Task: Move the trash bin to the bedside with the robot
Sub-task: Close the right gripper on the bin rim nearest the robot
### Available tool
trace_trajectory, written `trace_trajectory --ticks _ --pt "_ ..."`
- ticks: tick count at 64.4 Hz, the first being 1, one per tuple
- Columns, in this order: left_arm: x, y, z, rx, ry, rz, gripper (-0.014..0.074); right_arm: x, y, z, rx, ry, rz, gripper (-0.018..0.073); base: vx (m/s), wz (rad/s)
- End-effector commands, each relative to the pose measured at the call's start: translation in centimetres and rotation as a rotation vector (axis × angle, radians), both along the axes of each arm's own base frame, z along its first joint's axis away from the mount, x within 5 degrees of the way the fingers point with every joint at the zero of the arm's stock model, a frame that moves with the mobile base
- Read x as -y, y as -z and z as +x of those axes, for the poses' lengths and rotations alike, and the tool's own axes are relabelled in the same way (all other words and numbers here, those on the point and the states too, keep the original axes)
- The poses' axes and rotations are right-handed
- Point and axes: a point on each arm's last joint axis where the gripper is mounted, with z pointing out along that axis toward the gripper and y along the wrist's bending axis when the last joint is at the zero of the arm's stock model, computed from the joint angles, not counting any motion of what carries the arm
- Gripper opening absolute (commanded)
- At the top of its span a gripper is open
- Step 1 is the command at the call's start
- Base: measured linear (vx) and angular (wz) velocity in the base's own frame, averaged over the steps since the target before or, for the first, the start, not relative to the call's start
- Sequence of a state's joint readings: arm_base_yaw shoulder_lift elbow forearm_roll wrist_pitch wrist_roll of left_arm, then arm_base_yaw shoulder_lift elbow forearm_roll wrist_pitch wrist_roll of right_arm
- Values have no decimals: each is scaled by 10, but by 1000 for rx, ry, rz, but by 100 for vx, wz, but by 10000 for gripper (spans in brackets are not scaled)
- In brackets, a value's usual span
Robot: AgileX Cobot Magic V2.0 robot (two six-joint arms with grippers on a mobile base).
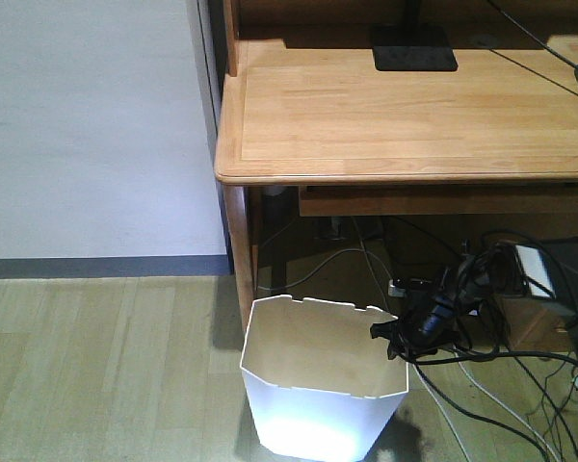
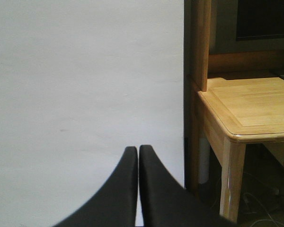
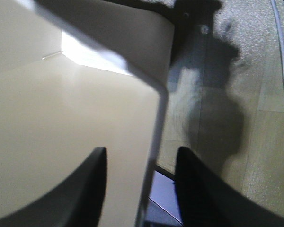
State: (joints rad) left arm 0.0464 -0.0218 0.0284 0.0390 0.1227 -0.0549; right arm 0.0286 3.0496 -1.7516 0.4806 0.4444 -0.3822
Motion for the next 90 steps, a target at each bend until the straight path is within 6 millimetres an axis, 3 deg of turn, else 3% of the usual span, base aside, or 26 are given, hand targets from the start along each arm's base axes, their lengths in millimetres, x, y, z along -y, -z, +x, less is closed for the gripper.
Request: trace_trajectory --ticks 1,16,29,51,73,90 --pt "0 -14 -1 98 3 -4 -6 -3 -17 25 27 -37 42 178 0 0" --pt "0 -14 -1 98 3 -4 -6 -5 -5 33 -83 -84 124 -15 0 0" --pt "0 -14 -1 98 3 -4 -6 -5 -5 37 -88 -112 123 -10 0 0" --pt "0 -14 -1 98 3 -4 -6 16 -36 52 -34 -154 259 -8 0 0" --pt "0 -14 -1 98 3 -4 -6 8 -42 48 -66 -186 363 -5 0 -1" --pt "0 -14 -1 98 3 -4 -6 13 -39 50 -65 -145 287 -5 0 0"
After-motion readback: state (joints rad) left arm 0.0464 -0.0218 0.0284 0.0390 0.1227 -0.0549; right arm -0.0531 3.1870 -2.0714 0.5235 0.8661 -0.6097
